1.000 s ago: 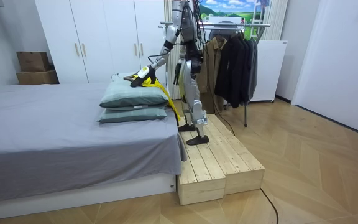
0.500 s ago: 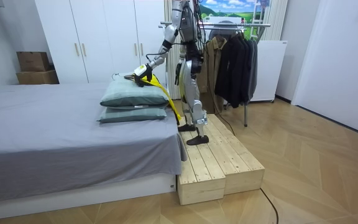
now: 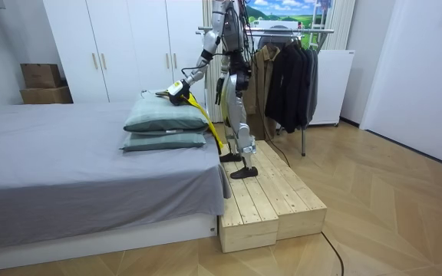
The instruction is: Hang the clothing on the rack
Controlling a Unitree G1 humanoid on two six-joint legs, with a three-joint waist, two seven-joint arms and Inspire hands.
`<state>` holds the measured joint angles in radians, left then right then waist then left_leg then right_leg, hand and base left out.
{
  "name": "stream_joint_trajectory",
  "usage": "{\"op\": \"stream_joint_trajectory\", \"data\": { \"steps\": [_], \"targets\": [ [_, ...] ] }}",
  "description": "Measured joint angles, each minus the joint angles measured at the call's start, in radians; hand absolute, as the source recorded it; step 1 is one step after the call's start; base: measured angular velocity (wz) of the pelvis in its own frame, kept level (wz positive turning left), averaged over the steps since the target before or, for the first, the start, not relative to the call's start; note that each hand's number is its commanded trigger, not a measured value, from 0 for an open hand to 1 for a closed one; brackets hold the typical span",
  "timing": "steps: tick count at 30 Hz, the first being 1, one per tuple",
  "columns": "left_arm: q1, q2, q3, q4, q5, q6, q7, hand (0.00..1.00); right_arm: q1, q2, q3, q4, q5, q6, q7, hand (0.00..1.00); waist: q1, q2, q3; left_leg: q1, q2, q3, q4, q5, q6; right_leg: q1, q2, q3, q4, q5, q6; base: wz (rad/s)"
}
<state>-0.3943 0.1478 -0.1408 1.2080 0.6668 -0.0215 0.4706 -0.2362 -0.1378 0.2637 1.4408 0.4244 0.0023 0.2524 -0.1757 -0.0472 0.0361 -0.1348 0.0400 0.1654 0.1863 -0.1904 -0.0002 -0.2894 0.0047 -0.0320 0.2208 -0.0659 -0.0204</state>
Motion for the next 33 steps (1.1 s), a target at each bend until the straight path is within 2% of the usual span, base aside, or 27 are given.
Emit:
{"op": "stream_joint_trajectory", "data": {
  "steps": [22,27,29,33],
  "targets": [
    [0.0,-0.004,0.005,-0.002,0.0,-0.012,-0.005,1.0,0.0,0.011,0.007,-0.005,0.0,-0.006,0.002,0.0,0.023,-0.003,-0.0011,0.01,0.001,0.001,-0.002,0.0,0.0,0.009,0.002,0.001,-0.003,0.0,0.0,0.0],
    [0.022,-0.005,0.0,-0.057,-0.008,-0.015,-0.004,1.0,0.004,0.011,-0.011,-0.009,-0.001,-0.015,-0.007,0.0,0.042,0.003,-0.003,0.025,0.002,-0.003,0.001,0.0,0.0,0.027,0.003,-0.001,-0.004,0.0,0.0,0.01],
    [0.044,-0.005,0.0,-0.068,-0.008,-0.022,0.001,1.0,0.006,0.009,-0.016,-0.008,0.0,-0.025,-0.011,0.0,0.041,0.016,-0.0128,0.043,0.002,-0.006,0.0,0.0,0.0,0.05,0.002,-0.003,-0.012,0.001,0.0,0.0],
    [0.072,-0.004,-0.002,-0.071,-0.017,-0.033,0.005,1.0,0.037,0.003,-0.018,-0.03,0.0,-0.033,-0.011,0.0,0.042,0.034,-0.0235,0.068,0.002,-0.014,-0.001,0.0,0.0,0.081,0.001,-0.01,-0.02,0.002,0.0,0.05]
  ]
}}
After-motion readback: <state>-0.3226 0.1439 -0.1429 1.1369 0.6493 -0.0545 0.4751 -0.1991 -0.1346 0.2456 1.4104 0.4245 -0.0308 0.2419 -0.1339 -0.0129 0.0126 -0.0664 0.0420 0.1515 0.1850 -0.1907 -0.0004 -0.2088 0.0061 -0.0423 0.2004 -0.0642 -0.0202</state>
